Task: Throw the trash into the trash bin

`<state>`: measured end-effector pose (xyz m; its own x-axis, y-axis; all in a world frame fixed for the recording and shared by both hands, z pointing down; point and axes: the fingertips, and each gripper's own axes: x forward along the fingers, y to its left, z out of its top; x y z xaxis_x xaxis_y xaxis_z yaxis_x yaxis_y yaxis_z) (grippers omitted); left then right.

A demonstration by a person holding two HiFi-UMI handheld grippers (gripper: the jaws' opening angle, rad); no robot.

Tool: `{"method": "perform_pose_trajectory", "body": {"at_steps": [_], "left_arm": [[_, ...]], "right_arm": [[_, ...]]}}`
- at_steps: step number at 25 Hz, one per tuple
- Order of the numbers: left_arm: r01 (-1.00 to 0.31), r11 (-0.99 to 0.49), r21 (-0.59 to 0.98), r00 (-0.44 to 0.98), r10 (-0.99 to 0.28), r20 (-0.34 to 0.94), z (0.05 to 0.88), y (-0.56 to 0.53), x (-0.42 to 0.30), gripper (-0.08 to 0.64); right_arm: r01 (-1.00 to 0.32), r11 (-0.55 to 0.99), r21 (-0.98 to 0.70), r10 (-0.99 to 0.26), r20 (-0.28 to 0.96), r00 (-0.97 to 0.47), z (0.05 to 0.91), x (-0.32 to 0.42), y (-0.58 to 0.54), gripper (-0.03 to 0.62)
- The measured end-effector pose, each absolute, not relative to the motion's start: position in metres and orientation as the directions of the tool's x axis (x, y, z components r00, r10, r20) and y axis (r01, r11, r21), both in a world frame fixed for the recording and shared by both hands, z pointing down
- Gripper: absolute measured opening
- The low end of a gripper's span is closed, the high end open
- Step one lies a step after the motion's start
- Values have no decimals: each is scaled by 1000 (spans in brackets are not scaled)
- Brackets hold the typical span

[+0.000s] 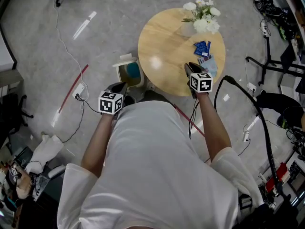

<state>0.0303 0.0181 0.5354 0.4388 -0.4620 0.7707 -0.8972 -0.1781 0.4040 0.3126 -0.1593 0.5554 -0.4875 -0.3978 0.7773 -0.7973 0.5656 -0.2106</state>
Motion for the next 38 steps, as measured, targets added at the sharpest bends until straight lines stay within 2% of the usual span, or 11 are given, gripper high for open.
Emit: {"method": "perform_pose_trajectory", "body": {"at_steps": [25, 31, 38], "left_arm": [[-912, -84, 401, 391, -471, 791, 541, -11, 50, 5], [-913, -67, 402, 387, -451, 804, 548, -10, 55, 6], [-916, -34, 400, 373, -442, 816, 551, -7, 49, 5]], "right_arm": [[-796, 597, -97, -373, 845, -382, 593, 391, -266, 112], [-797, 598, -88, -353, 864, -360, 613, 403, -284, 147], [-813, 579, -60, -344, 886, -311, 629, 413, -299, 227]]}}
